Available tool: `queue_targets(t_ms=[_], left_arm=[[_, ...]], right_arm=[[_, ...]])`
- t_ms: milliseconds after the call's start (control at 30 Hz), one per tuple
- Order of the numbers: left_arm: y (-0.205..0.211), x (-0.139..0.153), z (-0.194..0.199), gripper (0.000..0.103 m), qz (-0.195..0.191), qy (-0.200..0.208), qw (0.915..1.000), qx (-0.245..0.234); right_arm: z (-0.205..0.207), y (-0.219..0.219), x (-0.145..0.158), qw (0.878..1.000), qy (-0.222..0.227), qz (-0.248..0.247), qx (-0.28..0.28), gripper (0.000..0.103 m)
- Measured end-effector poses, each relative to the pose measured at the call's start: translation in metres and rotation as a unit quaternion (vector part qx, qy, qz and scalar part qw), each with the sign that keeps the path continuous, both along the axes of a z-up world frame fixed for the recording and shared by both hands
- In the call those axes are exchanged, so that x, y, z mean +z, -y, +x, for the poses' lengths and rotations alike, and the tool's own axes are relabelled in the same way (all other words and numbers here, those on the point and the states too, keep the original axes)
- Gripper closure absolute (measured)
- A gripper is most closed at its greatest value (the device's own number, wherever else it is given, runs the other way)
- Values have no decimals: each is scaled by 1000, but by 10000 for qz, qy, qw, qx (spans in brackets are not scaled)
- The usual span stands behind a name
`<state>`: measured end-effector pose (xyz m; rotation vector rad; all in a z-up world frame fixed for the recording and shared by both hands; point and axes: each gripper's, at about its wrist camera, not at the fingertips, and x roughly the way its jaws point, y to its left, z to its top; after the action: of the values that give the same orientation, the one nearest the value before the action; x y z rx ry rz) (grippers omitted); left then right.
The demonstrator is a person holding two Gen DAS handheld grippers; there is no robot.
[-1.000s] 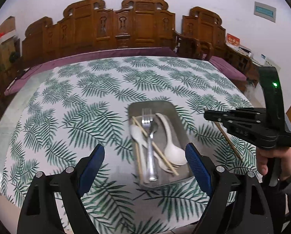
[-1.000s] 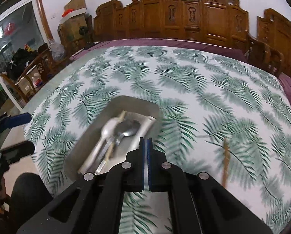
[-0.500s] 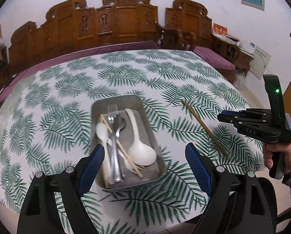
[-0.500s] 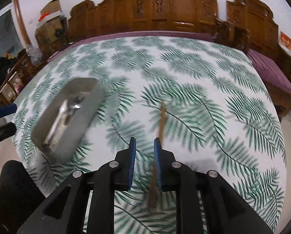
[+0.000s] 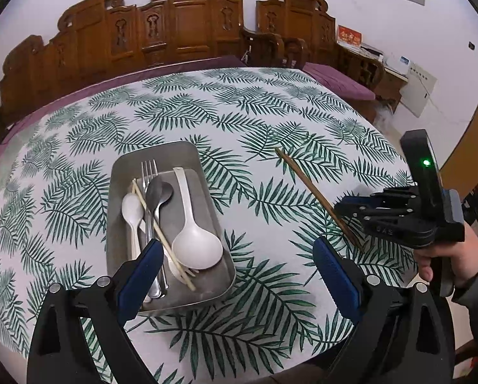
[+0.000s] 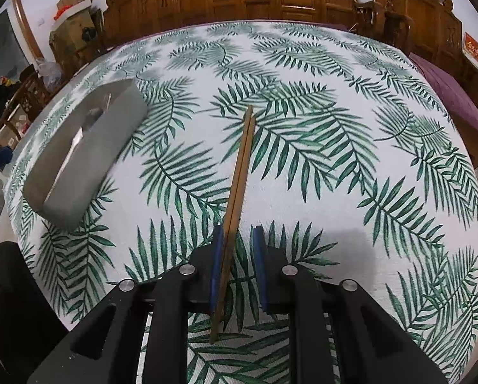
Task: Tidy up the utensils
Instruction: 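Grasp another wooden chopstick from the table with the right tool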
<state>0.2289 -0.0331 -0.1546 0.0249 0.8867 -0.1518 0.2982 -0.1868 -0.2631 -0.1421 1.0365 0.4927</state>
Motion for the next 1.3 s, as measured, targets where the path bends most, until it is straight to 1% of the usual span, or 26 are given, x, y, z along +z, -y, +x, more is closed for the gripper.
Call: queue_targets(t_ms=[200,367,500,567,600,733,933,1033,1300], left_arm=[[2,-2,-1,13,-2,-26,10000,3],[3,-2,-1,13,10,-34,10000,-16],[6,-2,0,13,45,-36,10000,-36],[7,-2,1,13,52,-41,10000,-31],[8,-2,2,13,53,-45,10000,-29],[15,-2,7,13,116,-37,9999,-58],[32,-4,20,13,178,-44,9997,-148],[42,-7,26,13,141,-52,9996,-234],[73,-23,52,13,266,-165,9988,-381]], right_arm=[[4,-5,-4,9999,10,-152,-12,82],[11,-7,-4,9994,5,-298,-154,82],[15,-12,-7,9987,41,-483,-163,83],[17,-13,-7,9983,58,-556,-171,87],[17,-12,-7,9981,64,-586,-176,96],[14,-3,-6,9984,52,-534,-161,97],[-2,28,6,9990,123,-329,-266,97],[-7,41,10,9991,137,-216,-329,97],[-8,67,19,9982,234,-147,-539,97]])
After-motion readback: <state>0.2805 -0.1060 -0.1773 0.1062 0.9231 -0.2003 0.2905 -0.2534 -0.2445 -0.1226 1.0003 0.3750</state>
